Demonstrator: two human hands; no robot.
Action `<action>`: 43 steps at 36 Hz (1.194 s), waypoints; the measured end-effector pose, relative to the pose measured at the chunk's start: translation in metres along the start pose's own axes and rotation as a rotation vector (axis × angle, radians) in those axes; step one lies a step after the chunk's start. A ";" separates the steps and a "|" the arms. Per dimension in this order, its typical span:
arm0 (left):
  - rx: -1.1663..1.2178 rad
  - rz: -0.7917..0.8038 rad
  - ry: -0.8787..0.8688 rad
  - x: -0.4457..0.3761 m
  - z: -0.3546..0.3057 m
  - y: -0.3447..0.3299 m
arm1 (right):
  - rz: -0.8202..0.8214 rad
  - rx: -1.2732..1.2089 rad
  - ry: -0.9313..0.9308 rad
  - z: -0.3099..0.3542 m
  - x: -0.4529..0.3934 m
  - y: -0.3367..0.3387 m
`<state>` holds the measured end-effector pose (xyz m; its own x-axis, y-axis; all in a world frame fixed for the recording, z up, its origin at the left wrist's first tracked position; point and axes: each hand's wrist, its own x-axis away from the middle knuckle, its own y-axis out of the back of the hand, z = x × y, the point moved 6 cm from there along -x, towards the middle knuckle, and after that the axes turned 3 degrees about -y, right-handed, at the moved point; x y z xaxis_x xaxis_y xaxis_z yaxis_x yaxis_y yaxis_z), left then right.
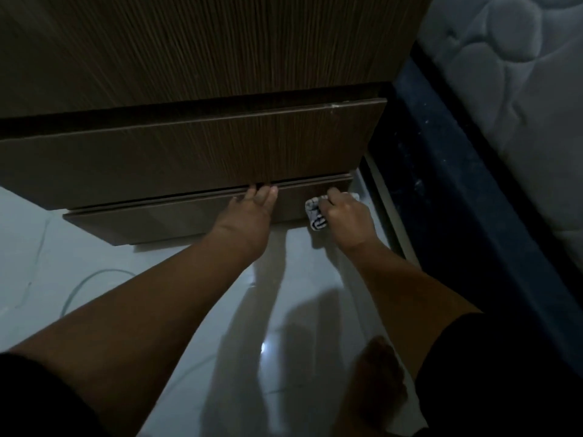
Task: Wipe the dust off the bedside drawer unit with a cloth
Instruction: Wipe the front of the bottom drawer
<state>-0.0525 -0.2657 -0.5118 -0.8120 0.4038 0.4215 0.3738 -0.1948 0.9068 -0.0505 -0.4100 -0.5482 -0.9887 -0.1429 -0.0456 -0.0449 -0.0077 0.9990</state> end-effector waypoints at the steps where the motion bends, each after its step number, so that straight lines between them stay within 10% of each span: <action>1: 0.000 0.003 0.001 -0.001 0.000 0.000 | 0.050 -0.004 -0.012 0.001 0.000 -0.008; 24: 0.046 0.070 0.052 -0.005 -0.004 -0.003 | 0.297 -0.158 -0.056 0.027 0.016 -0.046; 34: 0.574 0.088 0.252 0.048 0.009 -0.013 | 0.079 -0.106 0.143 0.063 0.041 0.041; 39: 1.486 0.051 0.465 0.079 0.012 -0.015 | -0.108 -0.121 0.293 0.091 0.041 0.103; 43: 1.782 -0.071 0.425 0.105 0.020 0.025 | -0.249 -0.116 0.403 0.114 0.047 0.155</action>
<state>-0.1189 -0.2100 -0.4446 -0.7851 0.0855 0.6135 0.0836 0.9960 -0.0318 -0.1202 -0.3046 -0.3952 -0.8146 -0.4949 -0.3025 -0.2337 -0.1972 0.9521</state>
